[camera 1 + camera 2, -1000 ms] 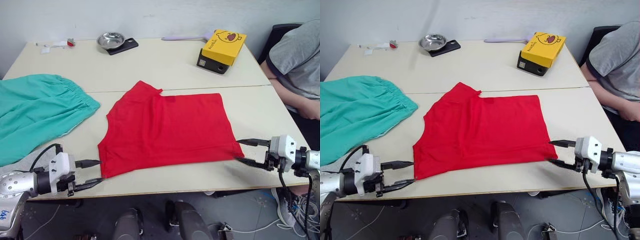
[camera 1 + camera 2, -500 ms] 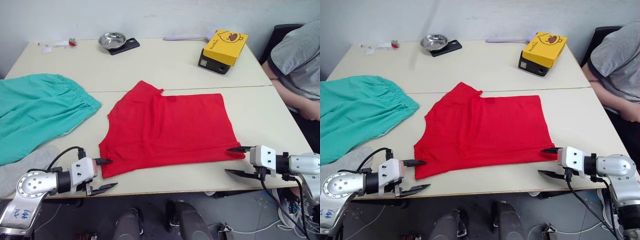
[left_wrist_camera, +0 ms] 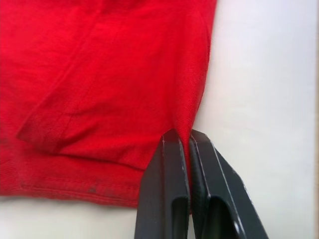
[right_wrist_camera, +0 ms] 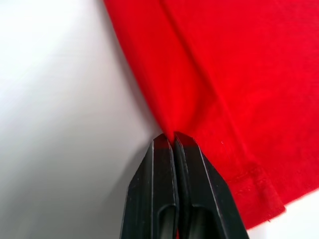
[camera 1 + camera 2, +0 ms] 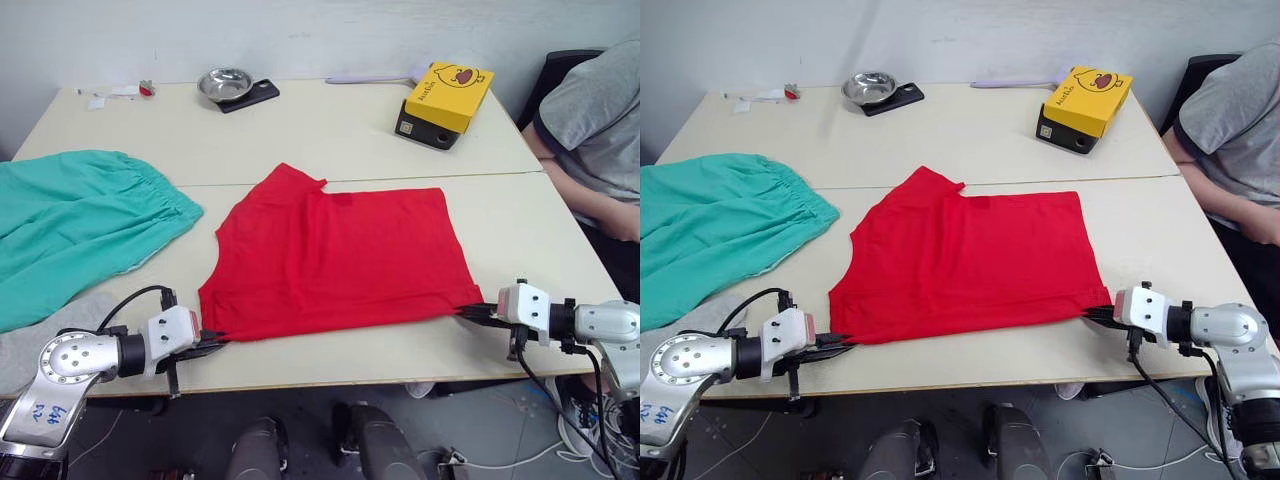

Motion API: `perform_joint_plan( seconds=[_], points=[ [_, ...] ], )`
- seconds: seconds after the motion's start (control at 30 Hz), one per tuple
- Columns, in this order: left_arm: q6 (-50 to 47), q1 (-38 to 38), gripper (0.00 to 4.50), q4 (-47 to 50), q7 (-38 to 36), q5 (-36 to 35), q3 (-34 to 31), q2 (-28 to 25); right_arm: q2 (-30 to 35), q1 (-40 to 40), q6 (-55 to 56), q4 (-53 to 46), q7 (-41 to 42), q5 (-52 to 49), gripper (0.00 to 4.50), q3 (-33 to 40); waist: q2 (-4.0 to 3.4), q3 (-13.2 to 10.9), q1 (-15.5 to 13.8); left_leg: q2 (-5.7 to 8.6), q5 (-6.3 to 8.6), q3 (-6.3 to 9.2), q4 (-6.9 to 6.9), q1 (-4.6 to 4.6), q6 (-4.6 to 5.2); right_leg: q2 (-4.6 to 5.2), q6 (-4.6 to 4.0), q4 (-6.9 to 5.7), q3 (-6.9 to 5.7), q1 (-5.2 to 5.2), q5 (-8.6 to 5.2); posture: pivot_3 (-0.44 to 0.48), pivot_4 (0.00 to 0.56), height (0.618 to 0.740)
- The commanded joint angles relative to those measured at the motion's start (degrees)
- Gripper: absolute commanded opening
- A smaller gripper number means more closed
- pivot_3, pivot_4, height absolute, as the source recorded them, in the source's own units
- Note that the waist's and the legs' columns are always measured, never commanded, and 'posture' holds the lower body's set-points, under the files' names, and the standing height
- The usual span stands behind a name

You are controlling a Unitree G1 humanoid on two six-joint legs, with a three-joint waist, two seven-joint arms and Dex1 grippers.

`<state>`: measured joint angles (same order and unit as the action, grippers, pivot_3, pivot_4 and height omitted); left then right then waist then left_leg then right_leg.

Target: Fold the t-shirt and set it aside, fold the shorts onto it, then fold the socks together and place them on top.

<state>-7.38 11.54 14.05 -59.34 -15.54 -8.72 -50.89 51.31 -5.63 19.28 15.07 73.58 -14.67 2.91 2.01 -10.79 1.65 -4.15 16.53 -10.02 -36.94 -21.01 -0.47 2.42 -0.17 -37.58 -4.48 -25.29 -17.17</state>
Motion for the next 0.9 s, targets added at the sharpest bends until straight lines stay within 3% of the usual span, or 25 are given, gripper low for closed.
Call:
perform_joint_plan(
  seconds=[0.03, 0.37, 0.8, 0.9],
  points=[
    [-2.08, 5.27, 0.03, 3.08, -4.33, -2.81, -1.04, -1.95, 2.27, 4.94, -1.68, -4.11, 4.76, -3.08, 0.0, 0.57, -0.05, 0.04, 0.06, -0.01, 0.05, 0.0, 0.01, 0.02, -0.05, -0.01, -0.02, 0.0, 0.0, 0.0, -0.02, 0.0, 0.15, 0.74],
    [-5.42, 16.81, 0.03, 10.1, -7.88, -6.91, -8.32, -3.89, 4.72, 16.5, -8.12, -14.39, 8.54, -9.37, 0.0, 3.98, -0.02, 0.05, -0.09, -0.01, 0.49, 0.01, -0.14, -0.05, -0.18, -0.03, 0.01, 0.14, -0.01, -0.01, -0.17, 0.0, 0.15, 0.74],
    [-1.94, 15.58, 0.03, 7.35, -7.6, -3.58, -7.17, -3.31, 4.73, 19.1, -11.39, -17.37, 8.36, -9.23, 0.0, 5.61, -0.02, 0.04, -0.1, 0.3, 0.53, 0.47, -0.13, -0.08, -0.03, -0.06, 0.02, 0.3, 0.04, 0.04, -0.16, 0.0, 0.15, 0.74],
    [-5.36, 16.49, 0.03, 7.76, -8.79, -6.46, -8.81, -3.77, 4.18, 19.39, -16.49, -19.72, 7.05, -12.24, 0.0, 6.87, -0.02, 0.04, -0.08, 0.29, 0.55, 0.46, -0.12, -0.08, -0.02, -0.06, 0.02, 0.29, 0.04, 0.03, -0.16, 0.0, 0.15, 0.74]
  ],
)
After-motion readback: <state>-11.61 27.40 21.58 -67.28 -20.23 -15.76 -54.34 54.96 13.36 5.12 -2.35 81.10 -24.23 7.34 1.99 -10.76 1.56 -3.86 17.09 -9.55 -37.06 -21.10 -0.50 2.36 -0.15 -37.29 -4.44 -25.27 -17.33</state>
